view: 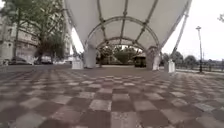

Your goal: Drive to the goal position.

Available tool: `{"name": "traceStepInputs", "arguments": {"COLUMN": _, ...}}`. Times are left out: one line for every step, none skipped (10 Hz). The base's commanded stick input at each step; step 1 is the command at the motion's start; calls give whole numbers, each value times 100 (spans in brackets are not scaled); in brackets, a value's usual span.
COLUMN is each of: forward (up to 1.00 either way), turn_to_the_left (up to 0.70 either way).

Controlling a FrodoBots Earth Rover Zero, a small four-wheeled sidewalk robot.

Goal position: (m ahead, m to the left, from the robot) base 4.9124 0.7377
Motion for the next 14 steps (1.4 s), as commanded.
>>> {"name": "traceStepInputs", "arguments": {"forward": 85, "turn_to_the_left": 0}}
{"name": "traceStepInputs", "arguments": {"forward": 85, "turn_to_the_left": 0}}
{"name": "traceStepInputs", "arguments": {"forward": 85, "turn_to_the_left": 0}}
{"name": "traceStepInputs", "arguments": {"forward": 85, "turn_to_the_left": 0}}
{"name": "traceStepInputs", "arguments": {"forward": 85, "turn_to_the_left": 0}}
{"name": "traceStepInputs", "arguments": {"forward": 85, "turn_to_the_left": -15}}
{"name": "traceStepInputs", "arguments": {"forward": 85, "turn_to_the_left": -21}}
{"name": "traceStepInputs", "arguments": {"forward": 85, "turn_to_the_left": -21}}
{"name": "traceStepInputs", "arguments": {"forward": 85, "turn_to_the_left": -8}}
{"name": "traceStepInputs", "arguments": {"forward": 85, "turn_to_the_left": 0}}
{"name": "traceStepInputs", "arguments": {"forward": 85, "turn_to_the_left": 0}}
{"name": "traceStepInputs", "arguments": {"forward": 85, "turn_to_the_left": 0}}
{"name": "traceStepInputs", "arguments": {"forward": 85, "turn_to_the_left": 0}}
{"name": "traceStepInputs", "arguments": {"forward": 85, "turn_to_the_left": 0}}
